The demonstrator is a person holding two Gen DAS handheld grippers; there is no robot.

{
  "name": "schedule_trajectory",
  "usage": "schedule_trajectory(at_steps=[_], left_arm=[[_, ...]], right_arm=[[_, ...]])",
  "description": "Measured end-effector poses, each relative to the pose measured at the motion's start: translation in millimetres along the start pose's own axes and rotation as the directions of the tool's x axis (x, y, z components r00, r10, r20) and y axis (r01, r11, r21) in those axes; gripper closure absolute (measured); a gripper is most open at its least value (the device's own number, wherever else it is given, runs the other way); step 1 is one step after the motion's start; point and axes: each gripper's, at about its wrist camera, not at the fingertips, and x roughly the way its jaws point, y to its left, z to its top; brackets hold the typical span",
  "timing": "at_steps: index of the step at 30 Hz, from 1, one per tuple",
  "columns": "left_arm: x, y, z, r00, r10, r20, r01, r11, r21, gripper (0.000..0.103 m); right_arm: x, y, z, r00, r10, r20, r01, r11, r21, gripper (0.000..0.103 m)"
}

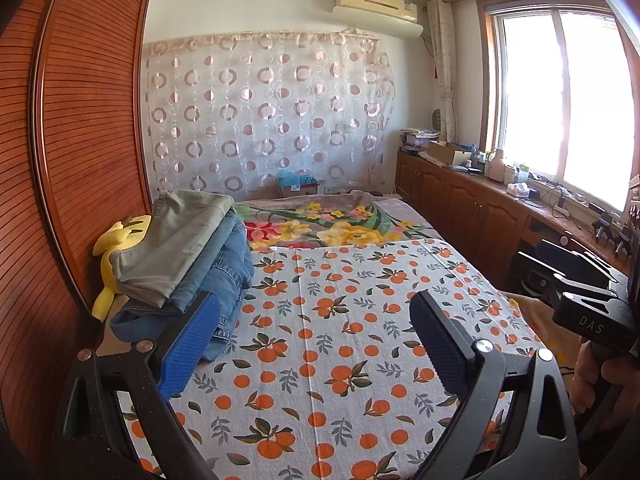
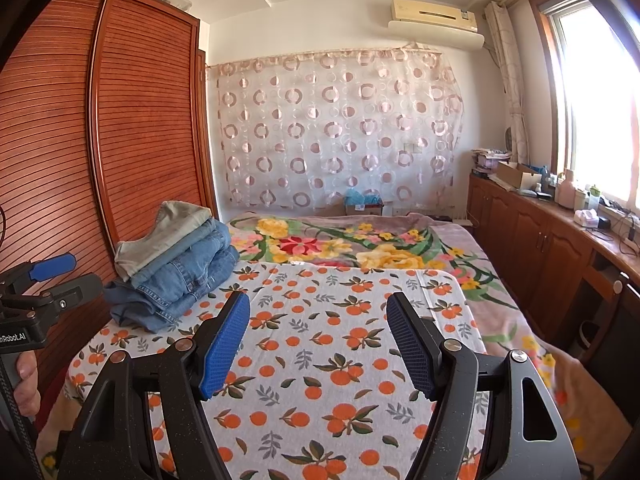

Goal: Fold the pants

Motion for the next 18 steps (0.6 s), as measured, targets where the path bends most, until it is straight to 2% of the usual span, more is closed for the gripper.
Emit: schedule_trajectory(at_steps=[18], left_arm=[[-0.4,-0.1,-0.2,1.000,0.002,0.000,-0.002,1.000,0.001,0.007]], right_arm=[[-1.4,-0.8,-1.6,1.000,0.003,0.002,-0.003,1.000,-0.002,0.030]])
